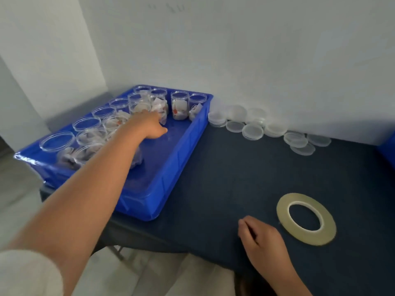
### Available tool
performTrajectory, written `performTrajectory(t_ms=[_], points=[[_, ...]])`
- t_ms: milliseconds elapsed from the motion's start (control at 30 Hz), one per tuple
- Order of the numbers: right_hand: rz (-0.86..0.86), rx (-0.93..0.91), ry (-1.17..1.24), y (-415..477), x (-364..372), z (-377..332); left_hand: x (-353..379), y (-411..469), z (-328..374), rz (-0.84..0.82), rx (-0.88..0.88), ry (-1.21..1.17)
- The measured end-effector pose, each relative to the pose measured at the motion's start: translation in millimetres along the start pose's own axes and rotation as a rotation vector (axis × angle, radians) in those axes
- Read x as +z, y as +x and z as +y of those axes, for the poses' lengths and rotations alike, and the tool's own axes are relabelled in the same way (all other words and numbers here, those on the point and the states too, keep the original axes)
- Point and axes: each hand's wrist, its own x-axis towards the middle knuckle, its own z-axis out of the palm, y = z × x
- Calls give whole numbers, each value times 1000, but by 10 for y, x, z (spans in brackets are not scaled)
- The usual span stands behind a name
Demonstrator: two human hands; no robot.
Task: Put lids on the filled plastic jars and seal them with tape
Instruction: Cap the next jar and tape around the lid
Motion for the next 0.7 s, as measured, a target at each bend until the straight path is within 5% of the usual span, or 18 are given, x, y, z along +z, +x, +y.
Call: performTrajectory(t_ms=[167, 367, 700], points=[[50, -17, 46, 28, 30, 53, 281, 418, -318, -22, -279, 113], [41, -23, 63, 58, 44, 80, 218, 416, -269, 9, -308, 128], [41, -11, 78, 36, 3, 40, -37, -38, -7, 231, 236, -170]])
